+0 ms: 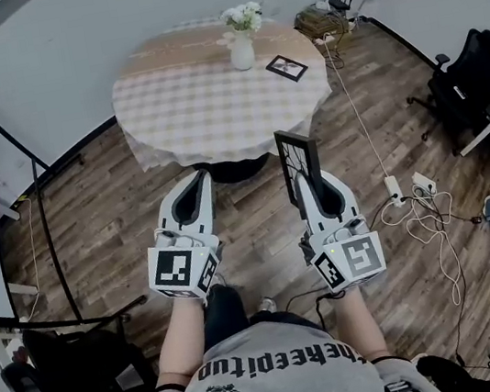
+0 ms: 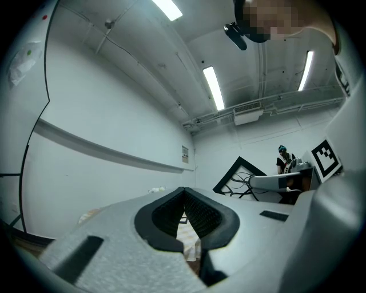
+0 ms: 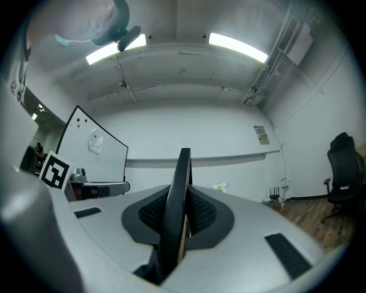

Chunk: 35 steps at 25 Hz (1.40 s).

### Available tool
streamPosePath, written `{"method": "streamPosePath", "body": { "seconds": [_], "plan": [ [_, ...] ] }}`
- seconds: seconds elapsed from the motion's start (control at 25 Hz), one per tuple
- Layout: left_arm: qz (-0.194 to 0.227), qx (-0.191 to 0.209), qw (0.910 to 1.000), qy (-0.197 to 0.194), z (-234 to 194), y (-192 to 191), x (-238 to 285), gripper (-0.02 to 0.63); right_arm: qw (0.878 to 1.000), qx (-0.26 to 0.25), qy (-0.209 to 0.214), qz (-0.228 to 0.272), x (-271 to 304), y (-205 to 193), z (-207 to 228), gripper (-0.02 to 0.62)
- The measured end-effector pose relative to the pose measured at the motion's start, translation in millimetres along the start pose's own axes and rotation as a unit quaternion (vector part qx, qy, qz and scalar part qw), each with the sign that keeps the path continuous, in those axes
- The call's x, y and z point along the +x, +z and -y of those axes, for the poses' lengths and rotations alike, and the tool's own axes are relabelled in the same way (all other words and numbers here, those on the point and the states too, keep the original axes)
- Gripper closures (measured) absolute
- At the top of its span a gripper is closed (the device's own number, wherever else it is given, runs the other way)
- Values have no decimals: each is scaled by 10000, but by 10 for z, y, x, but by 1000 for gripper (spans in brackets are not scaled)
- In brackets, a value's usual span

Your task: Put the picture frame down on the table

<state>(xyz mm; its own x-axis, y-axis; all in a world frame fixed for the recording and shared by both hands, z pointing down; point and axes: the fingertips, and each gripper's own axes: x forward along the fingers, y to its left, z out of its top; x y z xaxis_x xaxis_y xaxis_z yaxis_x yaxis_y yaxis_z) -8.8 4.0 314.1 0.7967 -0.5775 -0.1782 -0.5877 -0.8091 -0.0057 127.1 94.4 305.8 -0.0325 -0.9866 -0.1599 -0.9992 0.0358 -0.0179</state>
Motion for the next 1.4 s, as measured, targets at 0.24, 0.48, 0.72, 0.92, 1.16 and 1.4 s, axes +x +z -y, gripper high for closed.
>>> {"method": "streamPosePath", "body": {
  "seconds": [0.24,0.48,0.72,0.92,1.16,1.4],
  "plan": [
    [-57,-26,9999,-112,-227,-84,343,591,9999,30,-161,-6,330,-57,161,546],
    [-29,-70,9994,-338,-552,-133,771,591,9993,-12,-382,-12,779,-113,275,546],
    [-55,-134,9981,-600,-990,-170,1238,591,9977,-55,-682,-2,1324,-138,355,546],
    [-86,-179,9962,-846,-1280,-252,1517,591,9957,-55,-929,3,1677,-217,378,546],
    [-113,-199,9940,-1068,-1614,-339,1763,591,9929,-58,-1185,22,2020,-315,357,546],
    [-75,-237,9919,-1246,-1908,-406,1892,591,9904,-115,-1377,55,2291,-394,273,546]
  ]
}}
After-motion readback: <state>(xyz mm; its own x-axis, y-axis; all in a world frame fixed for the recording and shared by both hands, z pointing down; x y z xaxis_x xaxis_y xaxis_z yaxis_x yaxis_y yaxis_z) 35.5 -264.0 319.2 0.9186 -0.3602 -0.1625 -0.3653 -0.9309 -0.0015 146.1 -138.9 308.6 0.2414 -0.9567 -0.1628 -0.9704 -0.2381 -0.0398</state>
